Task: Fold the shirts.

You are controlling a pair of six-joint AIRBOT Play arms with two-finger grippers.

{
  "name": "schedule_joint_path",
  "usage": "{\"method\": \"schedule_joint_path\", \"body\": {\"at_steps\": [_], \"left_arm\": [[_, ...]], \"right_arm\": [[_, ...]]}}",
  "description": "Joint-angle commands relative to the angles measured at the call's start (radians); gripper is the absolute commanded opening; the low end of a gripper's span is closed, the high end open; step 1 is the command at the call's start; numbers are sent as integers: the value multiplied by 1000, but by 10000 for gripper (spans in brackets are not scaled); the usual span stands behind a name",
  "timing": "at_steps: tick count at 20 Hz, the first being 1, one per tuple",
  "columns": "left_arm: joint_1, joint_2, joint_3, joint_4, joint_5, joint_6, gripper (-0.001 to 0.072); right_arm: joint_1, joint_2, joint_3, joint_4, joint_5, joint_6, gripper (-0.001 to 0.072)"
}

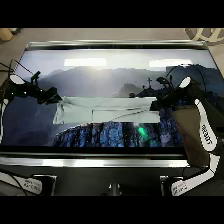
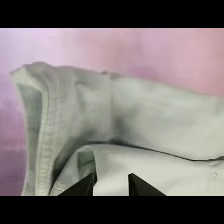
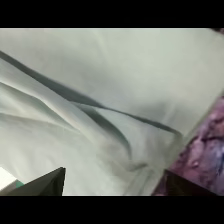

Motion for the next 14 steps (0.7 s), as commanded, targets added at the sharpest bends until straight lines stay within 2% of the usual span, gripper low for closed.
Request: {"method": "schedule_joint_path", "body": {"at_steps": [1,3,7,11,12,13,14], "left_arm": [[-5,61,68,-14,-31,49,301],[-19,128,69,-25,-31,50,301],[-94,224,69,-25,-23,98,300],[-188,225,69,-25,-12,98,300],[-213,219,69,-25,-11,98,300],[-235,211,68,-25,-3,98,300],[-259,199,68,-25,14,97,298]], "right_arm": [[-68,4,37,83,34,-4,684],[-120,-16,37,147,15,51,684],[-107,-87,37,166,48,74,684],[-44,-130,37,162,37,144,681],[-27,-133,37,163,32,153,655],[-11,-133,38,166,35,151,488],[-5,-130,38,171,43,150,248]]}}
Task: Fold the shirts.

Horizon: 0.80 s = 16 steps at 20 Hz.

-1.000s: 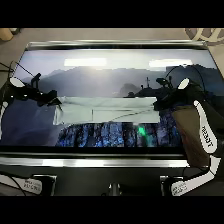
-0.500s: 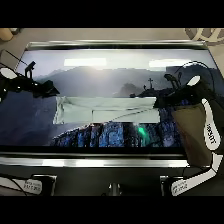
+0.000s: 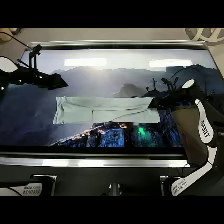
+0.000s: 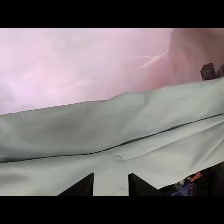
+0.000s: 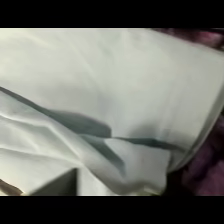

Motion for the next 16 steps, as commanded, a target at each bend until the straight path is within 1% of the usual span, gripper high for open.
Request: {"method": "schedule_joint_path", "body": {"at_steps": [1,3,4,6,9,10,12,14,16], "left_arm": [[-86,-24,0,0,45,4,295],[-143,-62,-1,0,77,4,38],[-177,-88,-1,0,97,0,34],[-247,-153,-1,0,150,-28,34],[-346,-285,-1,-22,234,-99,34],[-369,-329,-1,-68,261,-115,34],[-410,-412,-1,-246,317,-116,34],[-455,-475,-1,-422,357,-85,33],[-504,-519,-1,-550,393,-73,33]], "right_arm": [[34,-2,2,23,10,23,27],[32,46,2,95,3,-52,20],[32,80,6,129,3,-76,20],[33,170,8,189,21,-82,18],[41,319,7,247,94,-77,17],[54,370,7,245,116,-66,18],[79,456,7,246,141,-42,18],[89,530,7,270,138,-19,18],[89,592,7,294,108,-1,19]]}}
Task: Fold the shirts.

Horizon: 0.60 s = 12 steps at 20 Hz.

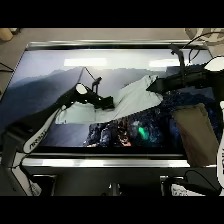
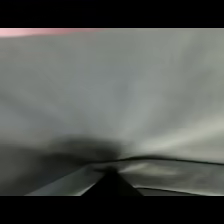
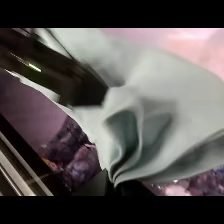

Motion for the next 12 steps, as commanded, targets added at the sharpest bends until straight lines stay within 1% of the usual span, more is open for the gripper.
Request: {"method": "schedule_joint_path", "body": {"at_steps": [1,2,4,6,7,10,12], "left_arm": [[-83,-87,0,-273,102,46,33],[-90,-86,0,-309,135,90,32],[-67,-56,7,-320,170,108,31],[3,24,7,-309,184,182,31],[53,82,7,-274,184,200,31],[229,277,7,-136,173,199,31],[345,411,7,-90,144,199,31]], "right_arm": [[10,113,1,38,-31,43,19],[10,121,1,39,-42,47,19],[13,118,1,44,-72,60,18],[42,103,1,80,-156,60,18],[74,84,1,103,-203,60,18],[232,-20,1,152,-353,47,18],[346,-117,1,225,-451,11,19]]}}
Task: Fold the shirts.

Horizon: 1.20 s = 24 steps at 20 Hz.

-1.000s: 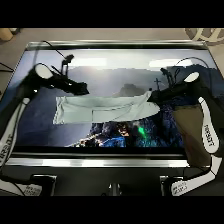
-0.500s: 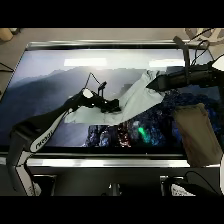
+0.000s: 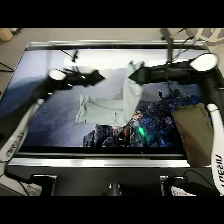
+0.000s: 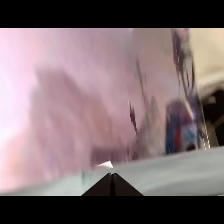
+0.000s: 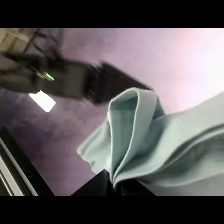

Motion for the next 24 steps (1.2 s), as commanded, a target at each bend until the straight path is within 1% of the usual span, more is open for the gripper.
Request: {"method": "schedule_joint_path", "body": {"at_steps": [1,3,5,6,7,8,9,11,12,13,15,16,17,18,19,20,22,23,24], "left_arm": [[193,223,0,93,-31,19,31],[271,335,0,93,-67,19,31],[308,423,0,98,-125,20,32],[312,457,0,109,-165,20,32],[312,482,0,135,-203,20,32],[308,503,0,161,-241,19,32],[307,517,0,179,-269,19,32],[308,536,0,211,-299,19,32],[308,541,0,229,-302,19,32],[308,542,0,241,-303,20,32],[308,542,-3,253,-300,20,32],[308,542,-5,257,-300,20,32],[308,542,-10,257,-300,20,32],[307,541,-15,257,-300,20,32],[305,541,-18,257,-301,20,32],[304,539,-19,257,-300,20,32],[304,540,-19,256,-301,19,32],[304,540,-19,256,-301,19,32],[304,540,-19,256,-301,19,32]], "right_arm": [[193,-155,1,134,-208,-56,19],[307,-274,1,243,-296,-118,19],[401,-389,3,369,-376,-171,21],[433,-440,4,445,-395,-206,135],[443,-475,4,502,-389,-249,442],[443,-495,4,522,-359,-289,616],[423,-495,4,499,-330,-291,613],[339,-460,4,404,-218,-281,613],[280,-430,4,312,-157,-233,613],[220,-397,4,196,-101,-171,613],[93,-326,4,-150,34,-19,613],[35,-303,2,-349,109,70,615],[-10,-293,-11,-498,172,154,631],[-36,-293,-36,-547,199,187,631],[-53,-295,-77,-519,187,187,632],[-55,-299,-122,-453,150,181,633],[-40,-317,-201,-268,67,120,644],[-27,-331,-222,-195,39,97,645],[-14,-347,-224,-157,26,89,646]]}}
